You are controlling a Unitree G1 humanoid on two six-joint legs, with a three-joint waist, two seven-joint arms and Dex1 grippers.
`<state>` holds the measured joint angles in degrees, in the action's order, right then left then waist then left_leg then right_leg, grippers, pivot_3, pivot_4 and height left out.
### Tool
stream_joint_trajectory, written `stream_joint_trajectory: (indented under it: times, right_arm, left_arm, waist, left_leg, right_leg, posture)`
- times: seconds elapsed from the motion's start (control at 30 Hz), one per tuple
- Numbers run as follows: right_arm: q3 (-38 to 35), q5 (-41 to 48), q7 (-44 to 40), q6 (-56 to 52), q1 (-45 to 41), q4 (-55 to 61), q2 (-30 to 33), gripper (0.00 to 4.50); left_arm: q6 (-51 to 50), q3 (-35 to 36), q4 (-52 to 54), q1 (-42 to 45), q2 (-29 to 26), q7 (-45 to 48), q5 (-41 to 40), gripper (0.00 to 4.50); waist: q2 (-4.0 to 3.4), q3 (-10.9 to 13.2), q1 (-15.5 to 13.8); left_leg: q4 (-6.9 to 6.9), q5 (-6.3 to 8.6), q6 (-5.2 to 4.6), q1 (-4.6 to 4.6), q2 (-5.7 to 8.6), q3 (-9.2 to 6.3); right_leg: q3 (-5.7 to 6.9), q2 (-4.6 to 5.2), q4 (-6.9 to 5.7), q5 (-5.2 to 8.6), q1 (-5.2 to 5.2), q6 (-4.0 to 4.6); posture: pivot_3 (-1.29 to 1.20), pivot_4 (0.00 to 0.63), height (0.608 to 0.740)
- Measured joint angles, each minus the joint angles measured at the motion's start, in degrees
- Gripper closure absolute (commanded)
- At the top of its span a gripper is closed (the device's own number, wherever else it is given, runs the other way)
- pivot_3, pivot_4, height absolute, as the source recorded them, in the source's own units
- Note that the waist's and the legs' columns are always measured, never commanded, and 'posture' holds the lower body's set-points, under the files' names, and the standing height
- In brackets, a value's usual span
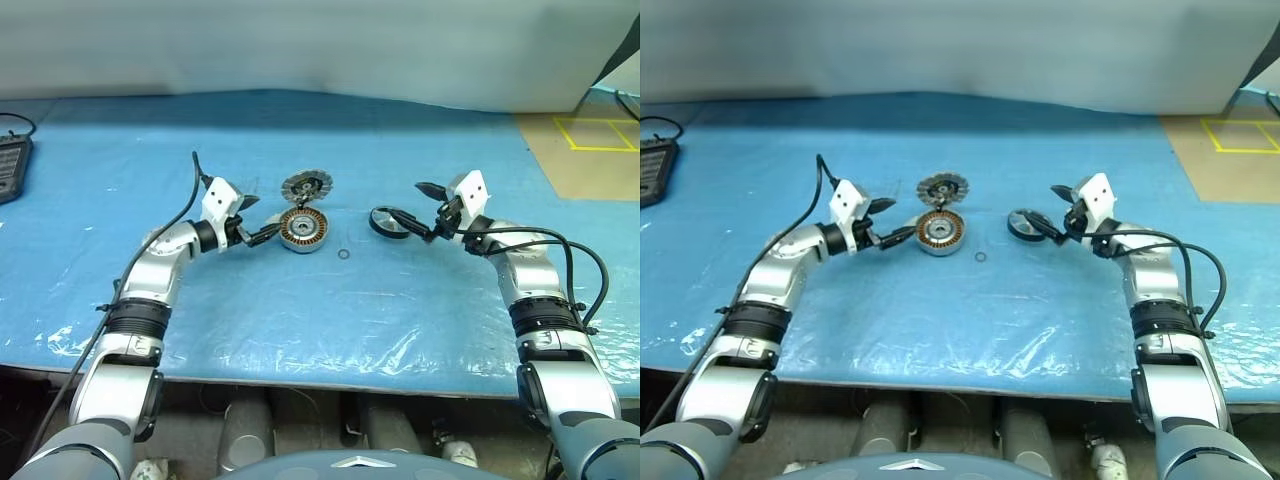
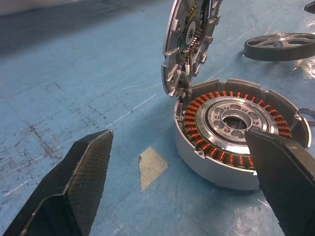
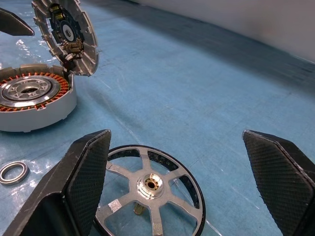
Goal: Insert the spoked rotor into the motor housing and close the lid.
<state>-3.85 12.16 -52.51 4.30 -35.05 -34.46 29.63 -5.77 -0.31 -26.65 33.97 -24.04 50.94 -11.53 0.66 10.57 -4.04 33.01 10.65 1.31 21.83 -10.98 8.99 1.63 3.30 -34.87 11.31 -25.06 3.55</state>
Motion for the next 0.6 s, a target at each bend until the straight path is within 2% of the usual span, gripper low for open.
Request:
stream_joint_trajectory:
  times: [0.6]
  right_arm:
    - [0.0, -0.3, 0.1, 0.0, 0.0, 0.0, 0.1, 0.03]
  left_arm:
    - [0.1, 0.0, -1.4, 0.8, 0.4, -0.9, 0.1, 0.0]
  waist:
    - [0.0, 0.0, 0.0]
  left_leg:
    - [0.0, 0.0, 0.0, 0.0, 0.0, 0.0]
  right_leg:
    - [0.0, 0.0, 0.01, 0.0, 0.0, 0.0]
  posture:
    - [0.0, 0.15, 0.74]
